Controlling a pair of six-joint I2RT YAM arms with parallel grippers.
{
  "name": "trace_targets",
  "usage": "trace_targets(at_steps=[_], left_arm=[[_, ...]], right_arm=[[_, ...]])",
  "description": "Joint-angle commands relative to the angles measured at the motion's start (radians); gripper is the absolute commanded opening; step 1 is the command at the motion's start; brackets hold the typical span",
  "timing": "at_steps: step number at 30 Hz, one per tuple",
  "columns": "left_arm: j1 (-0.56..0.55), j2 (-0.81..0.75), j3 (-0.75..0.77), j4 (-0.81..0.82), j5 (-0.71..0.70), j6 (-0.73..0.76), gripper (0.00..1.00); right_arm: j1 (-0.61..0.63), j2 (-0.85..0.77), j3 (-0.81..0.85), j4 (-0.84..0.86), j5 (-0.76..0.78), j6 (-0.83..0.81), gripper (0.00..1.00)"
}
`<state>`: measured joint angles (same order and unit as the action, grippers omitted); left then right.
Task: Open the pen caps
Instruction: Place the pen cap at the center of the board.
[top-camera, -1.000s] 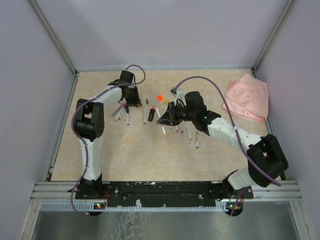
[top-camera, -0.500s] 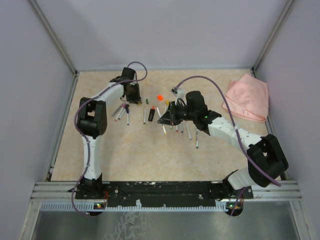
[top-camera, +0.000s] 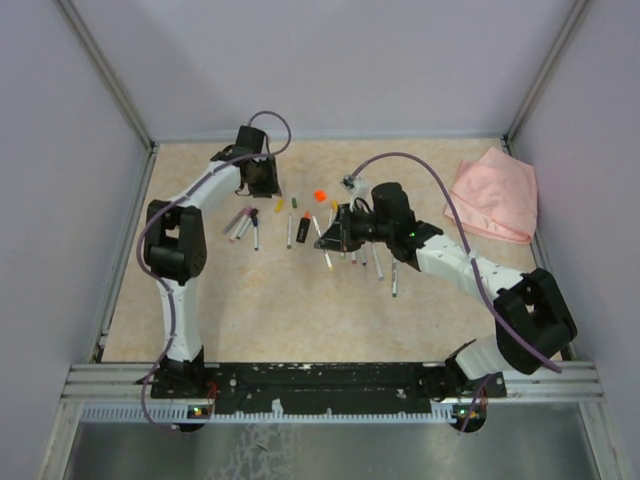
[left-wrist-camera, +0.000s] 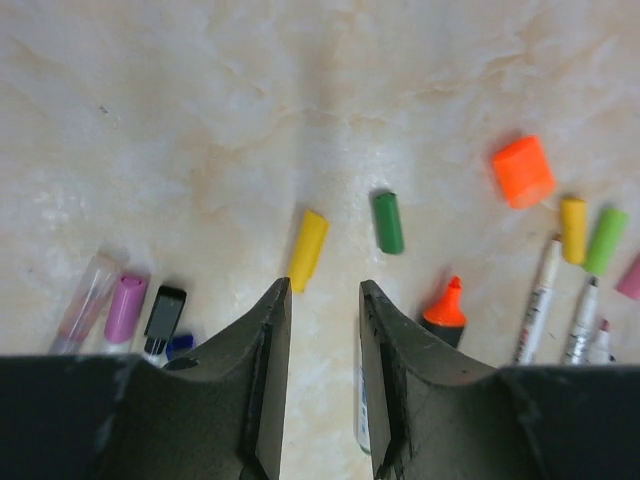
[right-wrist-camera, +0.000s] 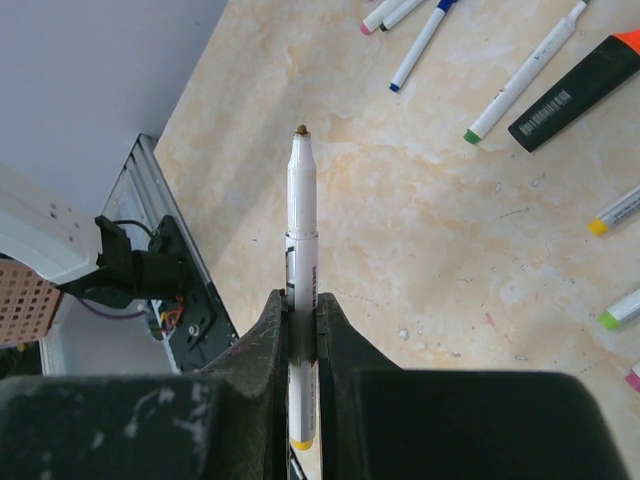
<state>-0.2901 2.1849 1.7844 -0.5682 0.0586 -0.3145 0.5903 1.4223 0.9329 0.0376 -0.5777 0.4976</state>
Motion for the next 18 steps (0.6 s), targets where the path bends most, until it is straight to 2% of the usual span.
trace_targets(at_steps=[1,5,9,12,15,18], left_arm=[[0.0,-0.214,-0.057,0.091,0.018,0.035,0.38],[0.013,-0.384,-0.203,0.17,0.015,0.05,0.39],[0.027,-0.592,-0.382,0.255,-0.043,0.045,0.46],[0.037,-0.747,-0.531,0.32,-0.095,0.06,0.6],[0.046,-0.884,-0.662,0.356,-0.148,0.069,0.83],[0.055,-0.997,-0.758,0.36,-0.152,0.081,0.93]], right_arm=[[-0.012,-0.031,-0.002,0.069,-0.026,-0.007,0.0],[-0.011,-0.017,-0.003,0.096,-0.031,0.005,0.0],[-0.01,0.007,0.001,0.123,-0.034,0.019,0.0],[-0.008,0.035,0.016,0.136,-0.034,0.023,0.0],[0.004,0.07,0.042,0.14,-0.027,0.022,0.0],[0.023,0.123,0.081,0.134,-0.017,0.015,0.0]])
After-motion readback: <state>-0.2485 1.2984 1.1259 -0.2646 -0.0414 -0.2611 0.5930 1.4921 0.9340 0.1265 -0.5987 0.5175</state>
